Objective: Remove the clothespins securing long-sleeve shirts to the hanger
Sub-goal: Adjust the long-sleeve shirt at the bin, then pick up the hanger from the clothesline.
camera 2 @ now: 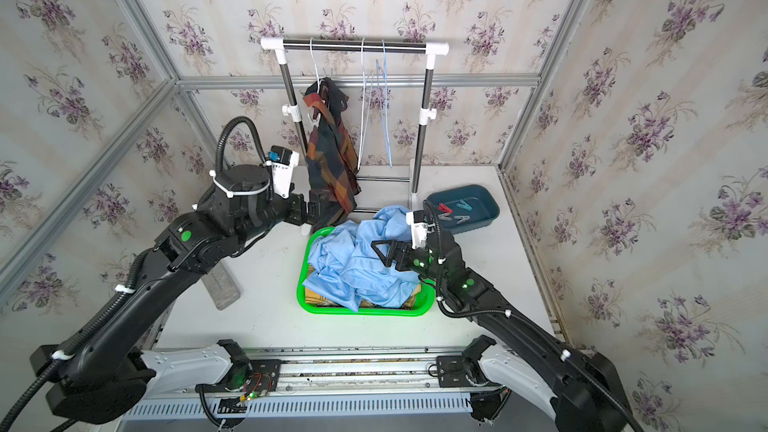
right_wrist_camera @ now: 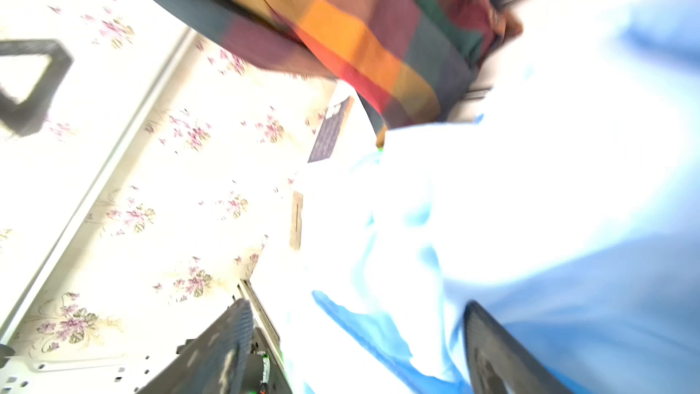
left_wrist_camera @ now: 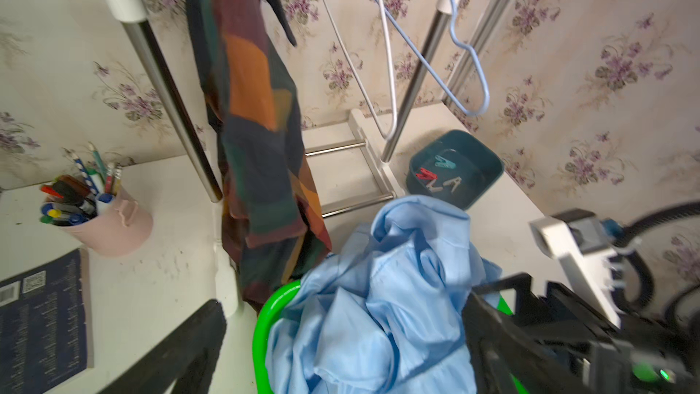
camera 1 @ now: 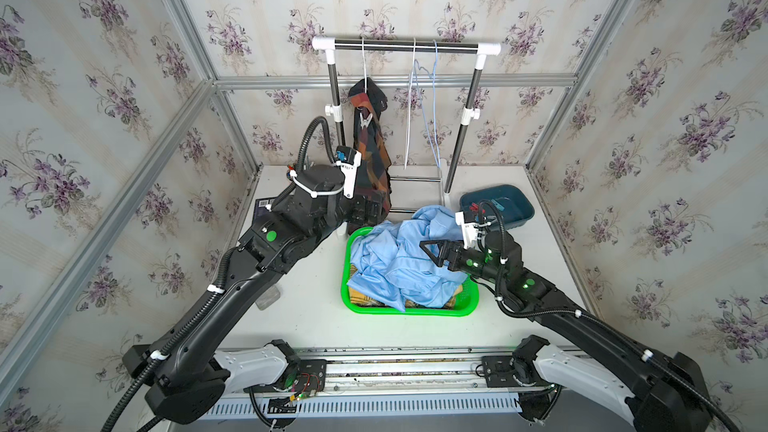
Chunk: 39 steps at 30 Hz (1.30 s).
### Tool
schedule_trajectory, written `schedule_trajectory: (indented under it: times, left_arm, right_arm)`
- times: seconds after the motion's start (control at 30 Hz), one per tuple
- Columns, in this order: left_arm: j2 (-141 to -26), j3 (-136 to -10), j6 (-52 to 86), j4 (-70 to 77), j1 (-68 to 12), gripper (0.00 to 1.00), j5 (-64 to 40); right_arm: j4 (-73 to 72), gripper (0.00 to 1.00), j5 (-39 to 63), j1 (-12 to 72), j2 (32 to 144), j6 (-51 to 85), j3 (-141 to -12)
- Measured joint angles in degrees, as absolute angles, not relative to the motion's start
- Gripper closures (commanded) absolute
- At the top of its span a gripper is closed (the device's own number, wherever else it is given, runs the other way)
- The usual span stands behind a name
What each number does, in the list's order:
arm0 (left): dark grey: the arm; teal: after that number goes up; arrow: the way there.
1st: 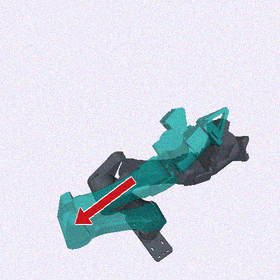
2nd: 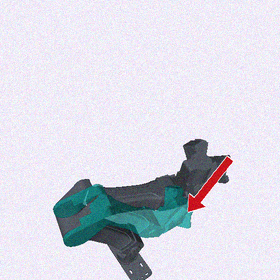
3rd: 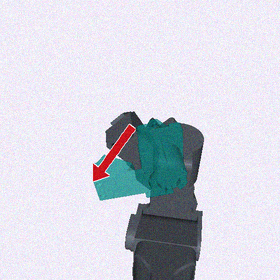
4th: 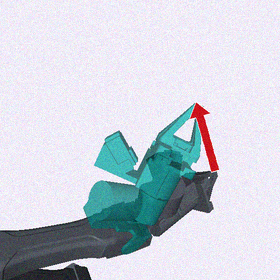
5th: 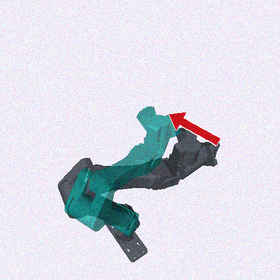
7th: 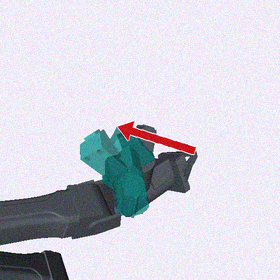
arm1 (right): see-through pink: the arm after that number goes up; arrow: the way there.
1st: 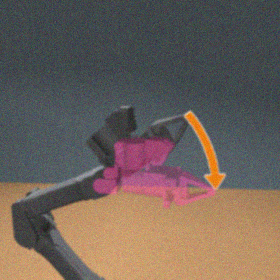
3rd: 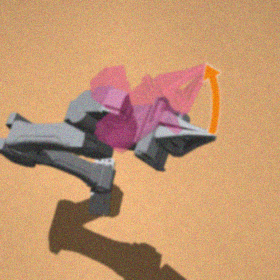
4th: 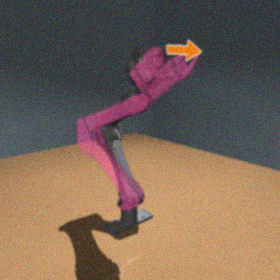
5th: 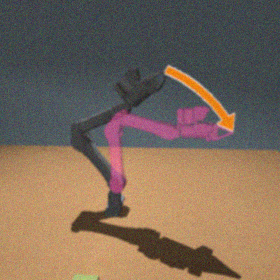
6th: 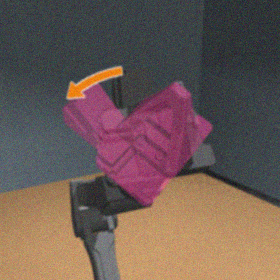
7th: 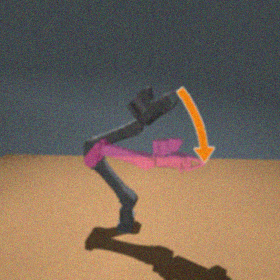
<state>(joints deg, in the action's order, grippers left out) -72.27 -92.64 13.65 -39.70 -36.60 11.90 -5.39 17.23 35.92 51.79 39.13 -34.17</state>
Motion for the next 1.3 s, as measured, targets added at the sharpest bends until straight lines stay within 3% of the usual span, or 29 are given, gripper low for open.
schedule_trajectory:
  times: [0.1, 0.3, 0.47, 0.67, 0.87, 1.03, 1.3]
  left_arm:
    - [-76.55, -97.62, 13.43, -39.77, -33.41, 0.01, 11.92]
    - [-84.75, -106.0, 11.97, -39.35, -30.59, 0.01, 11.97]
    - [-90.39, -111.13, 10.31, -39.38, -29.12, 0.1, 12.38]
    - [-94.13, -113.56, 8.93, -39.42, -28.29, 0.37, 13.76]
    - [-95.24, -113.86, 8.05, -39.44, -27.51, 0.74, 14.46]
    - [-95.29, -114.72, 7.94, -39.59, -27.22, 0.98, 14.44]
    - [-94.06, -116.86, 7.66, -40.91, -27.03, 1.0, 13.96]
  right_arm:
    - [-0.56, 0.0, 16.58, 35.94, 46.98, 39.0, -34.81]
    - [6.11, 0.0, 14.44, 35.94, 41.56, 38.98, -35.64]
    - [8.51, 0.0, 14.2, 35.94, 40.77, 38.74, -36.32]
    - [9.26, 0.0, 13.74, 35.94, 40.49, 37.71, -38.28]
    - [10.37, 0.0, 13.82, 35.94, 39.29, 37.08, -39.99]
    - [11.38, 0.0, 14.79, 35.94, 37.1, 37.1, -39.81]
    - [10.44, 0.0, 16.56, 35.94, 37.76, 37.12, -39.83]
